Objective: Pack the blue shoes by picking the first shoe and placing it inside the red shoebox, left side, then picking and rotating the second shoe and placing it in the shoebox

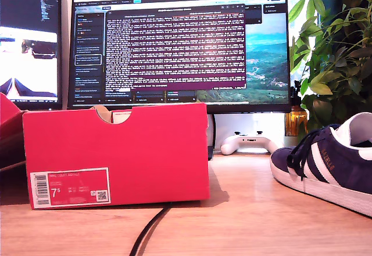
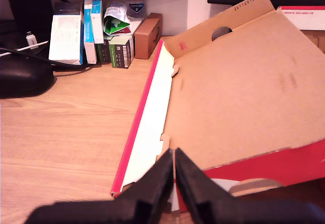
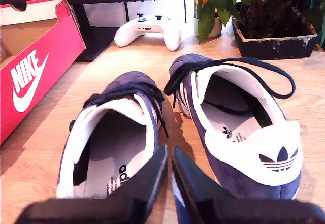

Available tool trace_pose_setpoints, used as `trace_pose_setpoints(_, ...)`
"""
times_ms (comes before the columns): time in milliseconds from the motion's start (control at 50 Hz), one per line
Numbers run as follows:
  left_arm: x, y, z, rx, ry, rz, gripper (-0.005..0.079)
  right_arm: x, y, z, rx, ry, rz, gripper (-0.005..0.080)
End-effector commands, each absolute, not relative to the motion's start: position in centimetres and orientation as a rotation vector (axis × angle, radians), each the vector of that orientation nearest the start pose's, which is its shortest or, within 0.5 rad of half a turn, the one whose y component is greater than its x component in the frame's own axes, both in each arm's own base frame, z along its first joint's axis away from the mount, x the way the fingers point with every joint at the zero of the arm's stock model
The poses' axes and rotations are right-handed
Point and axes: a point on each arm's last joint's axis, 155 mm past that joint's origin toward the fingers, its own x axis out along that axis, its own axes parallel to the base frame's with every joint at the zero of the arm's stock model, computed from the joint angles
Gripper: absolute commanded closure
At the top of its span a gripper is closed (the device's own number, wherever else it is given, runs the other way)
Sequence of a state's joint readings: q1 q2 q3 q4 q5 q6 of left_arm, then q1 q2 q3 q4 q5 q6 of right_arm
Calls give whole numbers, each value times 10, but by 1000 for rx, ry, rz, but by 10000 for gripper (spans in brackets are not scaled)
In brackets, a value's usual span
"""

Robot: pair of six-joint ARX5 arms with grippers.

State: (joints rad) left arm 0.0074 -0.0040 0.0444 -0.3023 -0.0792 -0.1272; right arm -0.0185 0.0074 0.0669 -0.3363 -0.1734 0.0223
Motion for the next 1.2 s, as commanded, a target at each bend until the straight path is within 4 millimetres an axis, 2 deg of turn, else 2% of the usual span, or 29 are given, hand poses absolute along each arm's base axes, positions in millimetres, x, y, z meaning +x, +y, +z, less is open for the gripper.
trace_pose_setpoints(0,240,16,97,-119,276,103,764,238,26,112,50,268,146,760)
trace_pose_setpoints(540,241,15,97,-122,276,97,764,238,26,112,50,268,147,760)
trace_pose_setpoints(600,241,11,99,-183,270,83,764,238,27,113,54,268,147,760)
trace_pose_setpoints(700,241,-1,98,-294,279,35,764,238,28,114,65,261,156,760)
trace_pose_setpoints(780,241,-11,97,-350,289,-15,764,238,32,118,161,258,164,760)
trace_pose_setpoints(800,241,-14,97,-419,293,-20,764,238,33,118,184,256,167,760)
trace_pose_setpoints(920,238,-31,98,-571,322,-87,764,239,38,124,325,250,178,760)
trace_pose_setpoints(1080,230,-65,100,-622,377,-266,764,242,39,142,507,198,177,760)
trace_pose_setpoints(1180,220,-87,101,-628,417,-390,764,243,38,151,515,164,185,760)
